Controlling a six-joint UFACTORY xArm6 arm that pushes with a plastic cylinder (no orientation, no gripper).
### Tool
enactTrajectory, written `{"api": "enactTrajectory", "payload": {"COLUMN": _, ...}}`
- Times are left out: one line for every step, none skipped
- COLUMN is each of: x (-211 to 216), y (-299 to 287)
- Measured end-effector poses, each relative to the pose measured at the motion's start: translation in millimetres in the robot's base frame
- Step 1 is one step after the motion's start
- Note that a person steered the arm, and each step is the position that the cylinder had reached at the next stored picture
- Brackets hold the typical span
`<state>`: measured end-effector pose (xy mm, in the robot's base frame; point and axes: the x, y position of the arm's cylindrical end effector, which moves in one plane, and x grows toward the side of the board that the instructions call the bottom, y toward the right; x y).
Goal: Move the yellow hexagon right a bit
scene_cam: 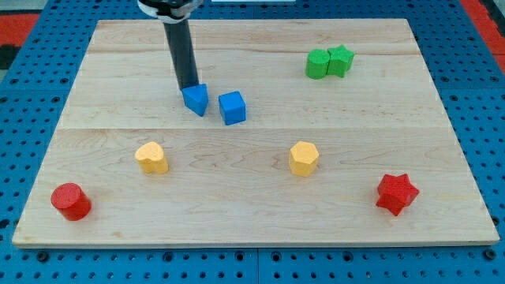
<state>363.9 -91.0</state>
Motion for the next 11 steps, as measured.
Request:
{"api": "enactTrajectory", "payload": {"x": 10.4, "y": 23.4}}
{"api": "enactTrajectory", "payload": {"x": 15.7, "y": 30.8}}
{"api": "enactTrajectory", "payload": {"x": 14.7, "y": -6.9}}
{"api": "enactTrajectory", "payload": {"x": 12.0, "y": -70.6}}
{"api": "enactTrajectory", "payload": {"x": 12.3, "y": -126.6}}
{"api": "enactTrajectory", "payload": {"x": 40.8, "y": -142.6}}
{"api": "enactTrajectory", "payload": {"x": 65.7, "y": -143.3}}
{"api": "enactTrajectory", "payload": {"x": 90.9, "y": -135.4}}
{"api": "enactTrajectory", "payload": {"x": 111.7, "y": -113.7}}
{"api": "enactTrajectory", "payload": {"x": 124.7, "y": -87.1}}
{"api": "enactTrajectory", "payload": {"x": 133.1, "y": -63.5}}
